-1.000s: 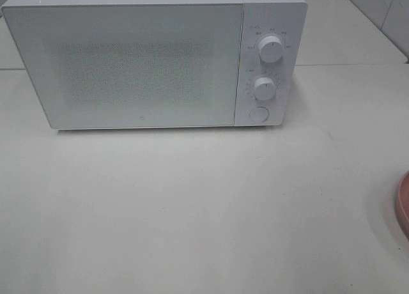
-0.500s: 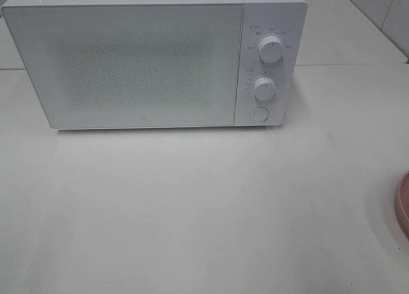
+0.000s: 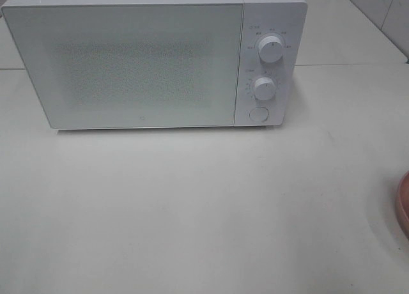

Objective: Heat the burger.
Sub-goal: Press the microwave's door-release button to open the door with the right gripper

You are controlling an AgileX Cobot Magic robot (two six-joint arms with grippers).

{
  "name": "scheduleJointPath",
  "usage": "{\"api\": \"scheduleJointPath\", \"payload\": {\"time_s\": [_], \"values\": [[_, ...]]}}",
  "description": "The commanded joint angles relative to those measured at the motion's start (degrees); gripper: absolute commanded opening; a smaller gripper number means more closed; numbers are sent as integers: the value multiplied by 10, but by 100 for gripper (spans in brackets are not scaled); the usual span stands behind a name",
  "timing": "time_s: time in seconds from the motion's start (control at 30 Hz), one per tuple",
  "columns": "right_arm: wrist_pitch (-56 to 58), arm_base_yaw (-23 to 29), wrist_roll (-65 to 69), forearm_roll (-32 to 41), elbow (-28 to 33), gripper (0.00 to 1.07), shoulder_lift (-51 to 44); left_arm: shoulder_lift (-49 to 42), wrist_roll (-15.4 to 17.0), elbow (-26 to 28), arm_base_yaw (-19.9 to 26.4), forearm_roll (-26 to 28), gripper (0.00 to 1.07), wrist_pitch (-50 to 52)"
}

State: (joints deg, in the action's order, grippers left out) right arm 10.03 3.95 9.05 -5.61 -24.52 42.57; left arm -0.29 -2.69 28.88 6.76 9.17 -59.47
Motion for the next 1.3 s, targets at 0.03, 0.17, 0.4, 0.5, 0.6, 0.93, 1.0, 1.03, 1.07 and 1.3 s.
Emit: {"api": "scheduleJointPath", "payload": {"time_s": [0.03, 0.17, 0.4, 0.5, 0.6, 0.93, 1.0, 1.03, 1.07, 1.3], "values": [[-76, 1, 4, -1, 22, 74, 15, -4, 0, -1, 3, 1, 98, 4], [-129, 1, 4, 2, 38, 74, 27, -4, 0, -1, 3, 1, 98, 4], [-319, 1, 4, -2, 92, 74, 83, -4, 0, -1, 3, 1, 98, 4], [-393, 1, -3, 0, 114, 74, 109, -4, 0, -1, 3, 1, 98, 4], [-411, 1, -11, 6, 119, 74, 120, -4, 0, -1, 3, 1, 98, 4], [-603, 19, -115, 125, 148, 74, 259, -4, 0, -1, 3, 1, 98, 4], [-623, 48, -138, 161, 148, 74, 283, -4, 0, -1, 3, 1, 98, 4], [-646, 80, -159, 205, 148, 74, 309, -4, 0, -1, 3, 1, 98, 4], [-646, 80, -159, 205, 148, 74, 309, -4, 0, -1, 3, 1, 98, 4], [-759, 202, -193, 334, 146, 74, 407, -4, 0, -1, 3, 1, 98, 4]]}}
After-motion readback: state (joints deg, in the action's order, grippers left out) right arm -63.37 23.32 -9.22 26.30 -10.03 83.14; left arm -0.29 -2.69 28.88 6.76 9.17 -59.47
